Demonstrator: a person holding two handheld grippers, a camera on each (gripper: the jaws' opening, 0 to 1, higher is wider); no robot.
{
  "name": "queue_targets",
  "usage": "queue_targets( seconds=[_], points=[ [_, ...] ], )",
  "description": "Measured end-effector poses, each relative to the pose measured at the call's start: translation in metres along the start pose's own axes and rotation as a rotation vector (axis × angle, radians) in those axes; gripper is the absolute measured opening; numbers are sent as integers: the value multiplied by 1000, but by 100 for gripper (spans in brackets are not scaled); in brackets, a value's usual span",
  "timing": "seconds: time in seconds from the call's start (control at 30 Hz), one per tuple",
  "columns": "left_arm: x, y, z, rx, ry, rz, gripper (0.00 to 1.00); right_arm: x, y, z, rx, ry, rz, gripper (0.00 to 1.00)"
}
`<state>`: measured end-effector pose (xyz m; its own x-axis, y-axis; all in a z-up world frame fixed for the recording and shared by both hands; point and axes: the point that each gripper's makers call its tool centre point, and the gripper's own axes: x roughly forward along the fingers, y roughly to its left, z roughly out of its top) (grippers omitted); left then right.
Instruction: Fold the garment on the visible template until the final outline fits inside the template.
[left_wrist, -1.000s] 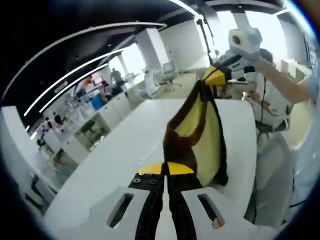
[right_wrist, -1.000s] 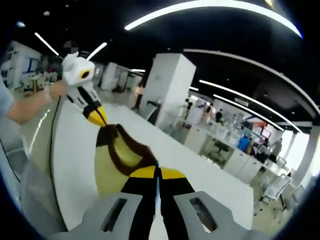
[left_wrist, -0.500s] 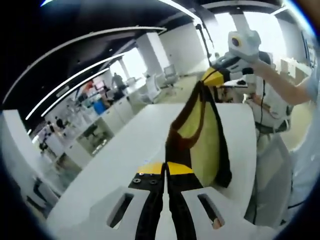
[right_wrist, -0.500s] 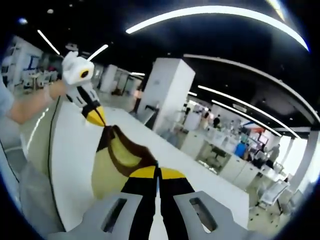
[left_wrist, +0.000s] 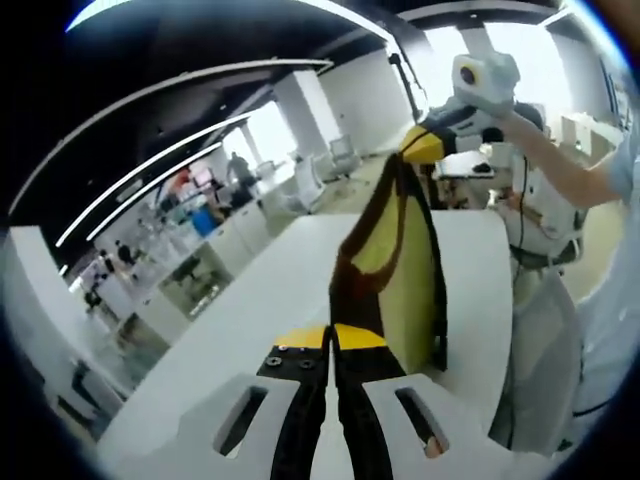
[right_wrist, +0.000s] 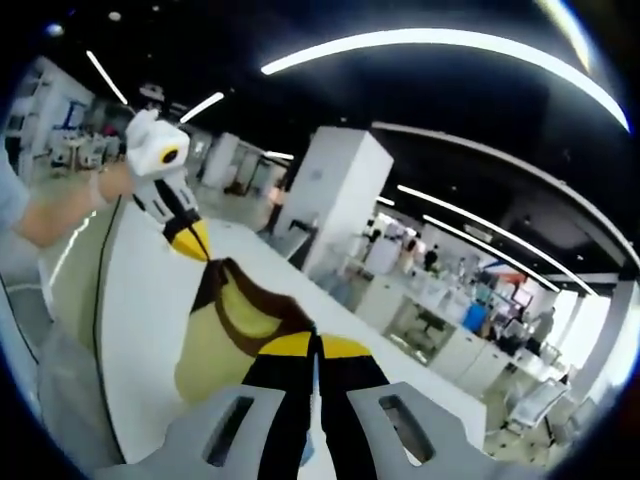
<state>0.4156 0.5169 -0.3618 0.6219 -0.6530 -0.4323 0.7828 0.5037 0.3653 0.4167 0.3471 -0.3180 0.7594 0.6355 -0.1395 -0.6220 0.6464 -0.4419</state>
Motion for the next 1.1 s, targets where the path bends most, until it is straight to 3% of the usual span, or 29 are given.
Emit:
queue_targets(
  seconds=[0.53,0.97,1.03,1.1],
  points=[
    [-31,-13,19,6,-71,20,0,-23,10,24,-31,-40,-20,1],
    [-57,-30,28,30,-106,48,0,-44,31,42,-60,-62,-14,1],
    [-62,-31,31,42,-118,70,0,-48,33,43,-56,-67,-15,1],
    [-68,-37,36,28,-145,51,0,-51,36,43,-54,-69,-14,1]
  ],
)
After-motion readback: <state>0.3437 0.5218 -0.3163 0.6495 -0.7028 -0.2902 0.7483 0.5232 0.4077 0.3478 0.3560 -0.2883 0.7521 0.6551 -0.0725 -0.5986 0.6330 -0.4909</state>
